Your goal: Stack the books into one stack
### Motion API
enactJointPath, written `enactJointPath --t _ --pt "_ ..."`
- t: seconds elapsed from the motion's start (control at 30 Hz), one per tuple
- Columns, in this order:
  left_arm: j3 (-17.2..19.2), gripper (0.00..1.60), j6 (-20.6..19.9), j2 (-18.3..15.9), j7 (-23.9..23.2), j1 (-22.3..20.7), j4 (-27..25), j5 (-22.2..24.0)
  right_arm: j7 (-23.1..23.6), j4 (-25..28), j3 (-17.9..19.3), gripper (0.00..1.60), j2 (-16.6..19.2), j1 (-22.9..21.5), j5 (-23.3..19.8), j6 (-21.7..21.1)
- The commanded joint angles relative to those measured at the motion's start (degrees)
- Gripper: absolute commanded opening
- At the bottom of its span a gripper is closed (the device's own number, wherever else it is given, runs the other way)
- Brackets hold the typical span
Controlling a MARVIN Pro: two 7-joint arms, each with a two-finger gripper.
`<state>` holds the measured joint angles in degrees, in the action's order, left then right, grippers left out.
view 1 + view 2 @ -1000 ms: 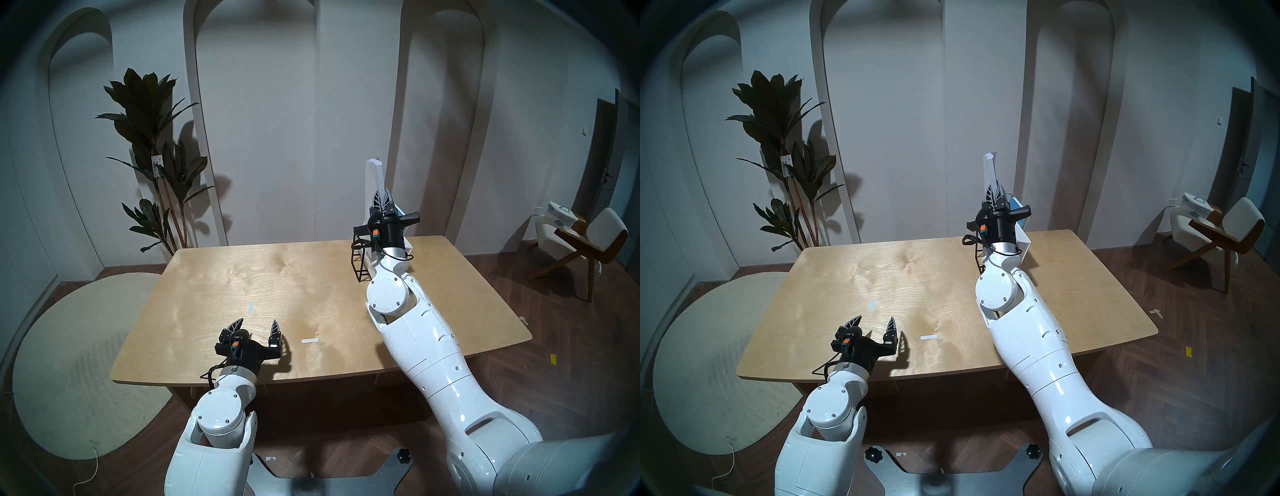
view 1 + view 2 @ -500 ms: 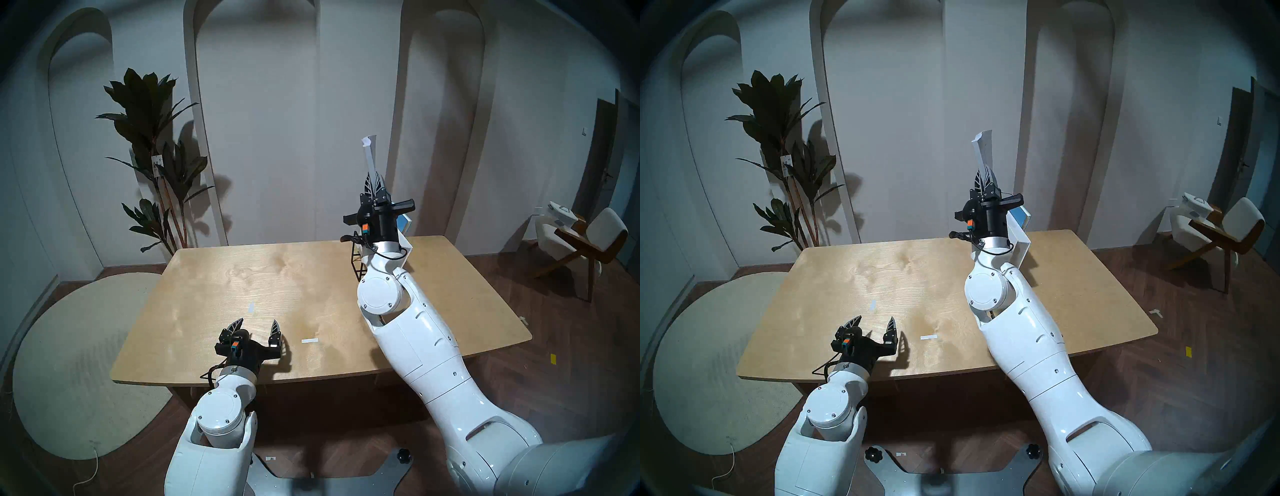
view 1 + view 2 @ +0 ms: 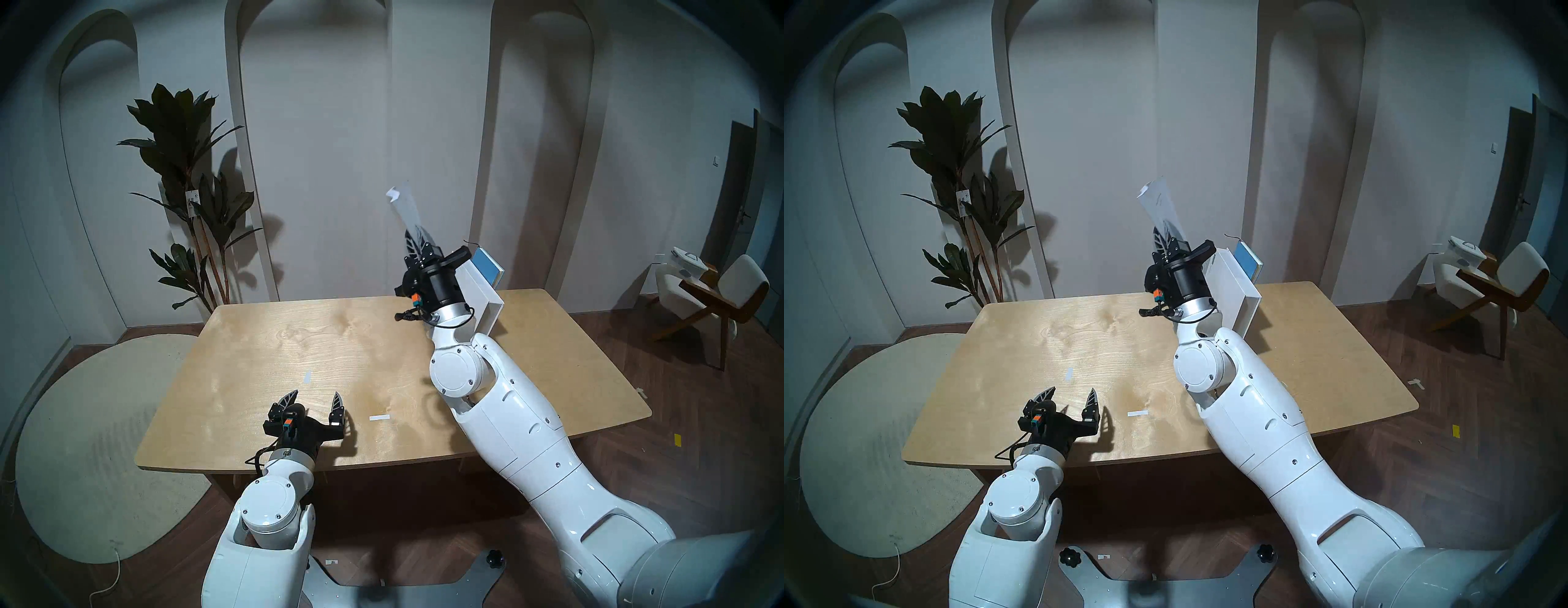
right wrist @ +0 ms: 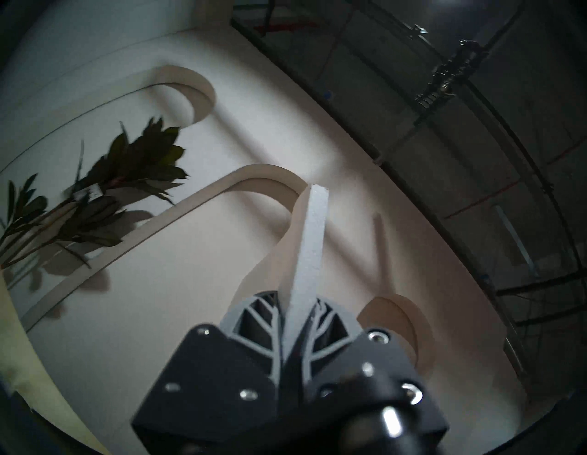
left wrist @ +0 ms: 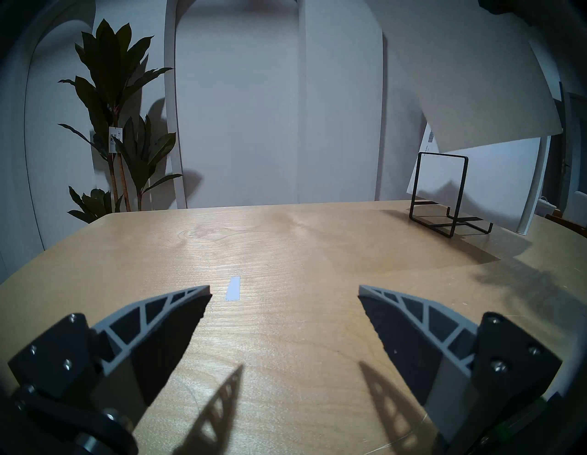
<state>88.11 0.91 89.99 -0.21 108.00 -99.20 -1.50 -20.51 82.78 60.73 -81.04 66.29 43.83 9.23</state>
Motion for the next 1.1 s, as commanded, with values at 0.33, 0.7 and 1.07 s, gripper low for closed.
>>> enactJointPath --t 0.33,0.7,1.07 --pt "0.1 1.60 0.2 0.0 0.1 -0.3 -1.4 0.0 8.9 -8.3 -8.7 0.00 0.4 -5.0 9.0 -1.0" --pt "0.1 1.60 0.2 0.0 0.1 -0.3 -1.3 0.0 8.9 -16.6 -11.5 0.00 -2.6 -6.4 10.8 -1.1" --pt "0.1 1.60 0.3 0.0 0.1 -0.4 -1.2 0.0 7.3 -24.9 -11.9 0.00 -7.8 -9.7 11.8 -2.9"
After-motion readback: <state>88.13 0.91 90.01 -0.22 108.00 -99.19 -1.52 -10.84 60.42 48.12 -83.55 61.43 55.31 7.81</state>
